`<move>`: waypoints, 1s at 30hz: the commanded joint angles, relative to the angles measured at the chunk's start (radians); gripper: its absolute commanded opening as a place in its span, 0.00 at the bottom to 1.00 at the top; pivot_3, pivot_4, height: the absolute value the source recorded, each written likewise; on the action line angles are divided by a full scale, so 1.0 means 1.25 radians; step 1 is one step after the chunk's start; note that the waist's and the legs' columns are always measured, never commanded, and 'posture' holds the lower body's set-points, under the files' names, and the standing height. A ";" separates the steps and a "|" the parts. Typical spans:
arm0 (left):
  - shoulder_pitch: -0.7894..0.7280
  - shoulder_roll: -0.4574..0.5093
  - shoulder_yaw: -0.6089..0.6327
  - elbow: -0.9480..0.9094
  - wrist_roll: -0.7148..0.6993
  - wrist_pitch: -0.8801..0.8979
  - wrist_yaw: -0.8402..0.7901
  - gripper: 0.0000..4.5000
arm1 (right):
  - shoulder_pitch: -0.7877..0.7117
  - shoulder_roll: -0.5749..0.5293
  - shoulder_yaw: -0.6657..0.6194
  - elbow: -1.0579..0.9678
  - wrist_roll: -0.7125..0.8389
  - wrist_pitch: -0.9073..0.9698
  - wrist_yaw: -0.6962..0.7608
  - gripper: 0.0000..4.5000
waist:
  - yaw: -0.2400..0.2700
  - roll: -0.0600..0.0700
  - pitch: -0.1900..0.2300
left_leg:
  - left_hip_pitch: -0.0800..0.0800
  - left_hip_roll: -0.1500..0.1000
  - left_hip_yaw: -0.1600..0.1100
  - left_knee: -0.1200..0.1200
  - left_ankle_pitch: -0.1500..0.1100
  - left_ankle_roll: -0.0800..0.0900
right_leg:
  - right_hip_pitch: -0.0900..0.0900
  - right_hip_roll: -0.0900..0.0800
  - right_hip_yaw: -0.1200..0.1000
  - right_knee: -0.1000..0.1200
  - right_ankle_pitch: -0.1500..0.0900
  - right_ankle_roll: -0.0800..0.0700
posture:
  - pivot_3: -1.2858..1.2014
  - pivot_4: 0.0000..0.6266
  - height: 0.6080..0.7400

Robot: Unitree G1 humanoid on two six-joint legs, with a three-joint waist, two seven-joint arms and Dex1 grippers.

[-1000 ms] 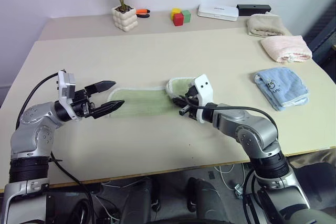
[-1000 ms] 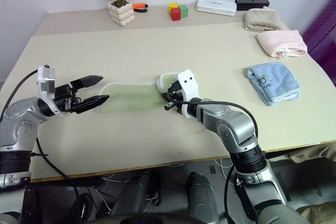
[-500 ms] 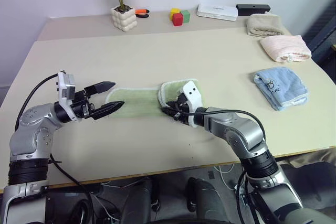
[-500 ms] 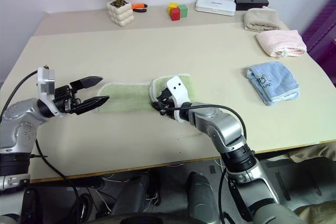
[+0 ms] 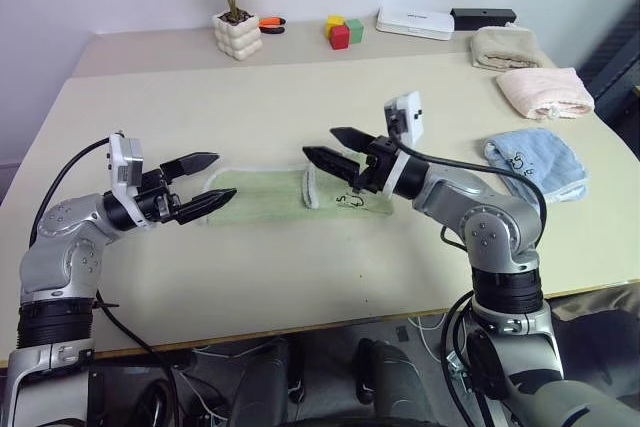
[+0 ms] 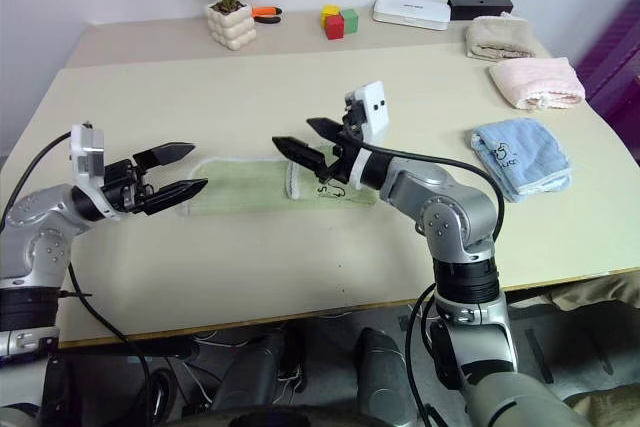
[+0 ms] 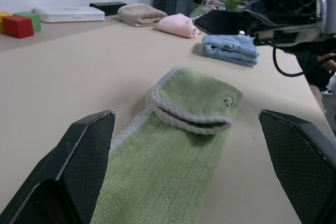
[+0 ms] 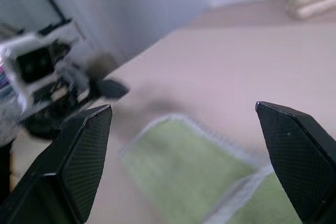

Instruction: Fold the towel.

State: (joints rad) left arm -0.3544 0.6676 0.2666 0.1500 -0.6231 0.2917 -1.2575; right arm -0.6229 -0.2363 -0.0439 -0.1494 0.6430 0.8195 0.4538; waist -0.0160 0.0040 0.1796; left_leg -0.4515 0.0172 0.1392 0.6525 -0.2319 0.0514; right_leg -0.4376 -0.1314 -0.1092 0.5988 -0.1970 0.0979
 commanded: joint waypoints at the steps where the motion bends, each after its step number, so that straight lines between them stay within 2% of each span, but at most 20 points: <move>1: -0.012 0.000 0.013 -0.006 -0.006 -0.014 0.005 1.00 | -0.031 0.004 -0.017 0.093 -0.081 -0.094 -0.045 0.87 | -0.001 0.000 0.000 | 0.000 0.000 0.000 0.000 0.000 0.000 | 0.000 0.000 0.000 0.000 0.000 0.000 | 0.52 0.24 1.00; 2: -0.009 -0.001 0.011 -0.009 -0.006 -0.014 0.007 1.00 | -0.031 0.004 -0.011 0.112 -0.097 -0.116 -0.041 0.80 | 0.000 0.000 0.000 | 0.000 0.000 0.000 0.000 0.000 0.000 | 0.000 0.000 0.000 0.000 0.000 0.000 | 0.52 0.24 1.00; 4: -0.002 -0.004 0.007 -0.023 -0.007 -0.009 0.011 1.00 | -0.028 -0.002 0.018 0.142 -0.148 -0.180 -0.027 0.59 | -0.002 0.000 0.000 | 0.000 0.000 0.000 0.000 0.001 0.000 | 0.000 0.000 0.000 0.000 0.000 0.000 | 0.52 0.24 1.00; 9: 0.010 -0.008 -0.002 -0.057 -0.015 0.009 0.021 1.00 | -0.009 0.019 0.054 0.229 -0.213 -0.306 0.018 0.01 | -0.004 0.000 0.000 | 0.000 0.000 0.000 -0.001 0.002 0.001 | 0.000 0.001 0.000 0.001 0.000 0.000 | 0.52 0.24 1.00; 17: 0.023 -0.012 0.003 -0.069 -0.020 0.015 0.030 1.00 | 0.080 0.053 0.114 0.389 -0.310 -0.496 0.083 0.01 | -0.004 0.000 0.000 | 0.003 0.001 0.000 -0.001 0.002 0.000 | 0.002 0.002 0.000 0.001 0.000 0.000 | 0.52 0.24 1.00; 19: 0.029 -0.011 0.005 -0.071 -0.020 0.016 0.031 1.00 | 0.093 0.043 0.159 0.423 -0.379 -0.559 0.081 0.01 | -0.005 0.000 0.000 | 0.004 0.001 0.000 -0.001 0.002 0.000 | 0.003 0.002 0.000 0.001 0.000 0.000 | 0.52 0.24 1.00; 25: 0.034 -0.016 0.004 -0.075 -0.020 0.024 0.044 1.00 | 0.111 0.058 0.192 0.422 -0.403 -0.579 0.133 0.01 | -0.005 -0.002 -0.001 | 0.007 0.002 0.000 -0.002 0.001 -0.003 | 0.005 0.002 0.000 0.001 0.000 0.000 | 0.52 0.24 1.00; 26: 0.036 -0.016 0.005 -0.076 -0.022 0.034 0.052 1.00 | 0.108 0.064 0.179 0.413 -0.387 -0.572 0.136 0.12 | -0.005 -0.002 -0.001 | 0.007 0.002 0.000 -0.002 0.001 -0.003 | 0.005 0.002 0.000 0.001 0.000 0.000 | 0.52 0.24 1.00; 27: 0.038 -0.016 0.006 -0.078 -0.023 0.041 0.057 1.00 | 0.106 0.069 0.169 0.407 -0.376 -0.565 0.139 0.19 | -0.005 -0.002 -0.001 | 0.007 0.002 0.000 -0.002 0.001 -0.003 | 0.005 0.002 0.000 0.001 0.000 0.000 | 0.52 0.24 1.00; 30: 0.052 -0.013 0.008 -0.092 -0.039 0.107 0.100 1.00 | 0.095 0.063 0.152 0.396 -0.378 -0.571 0.137 0.52 | -0.006 -0.001 -0.001 | 0.007 0.003 0.000 -0.002 0.001 -0.003 | 0.005 0.002 0.000 0.001 0.000 0.000 | 0.52 0.24 1.00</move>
State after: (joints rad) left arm -0.2991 0.6454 0.2518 0.0701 -0.6447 0.3888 -1.1579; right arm -0.5099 -0.1647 0.1463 0.3637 0.1619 0.1011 0.6133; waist -0.0232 0.0021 0.1778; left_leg -0.4429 0.0205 0.1389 0.6498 -0.2302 0.0477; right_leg -0.4317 -0.1283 -0.1092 0.5995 -0.1972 0.0976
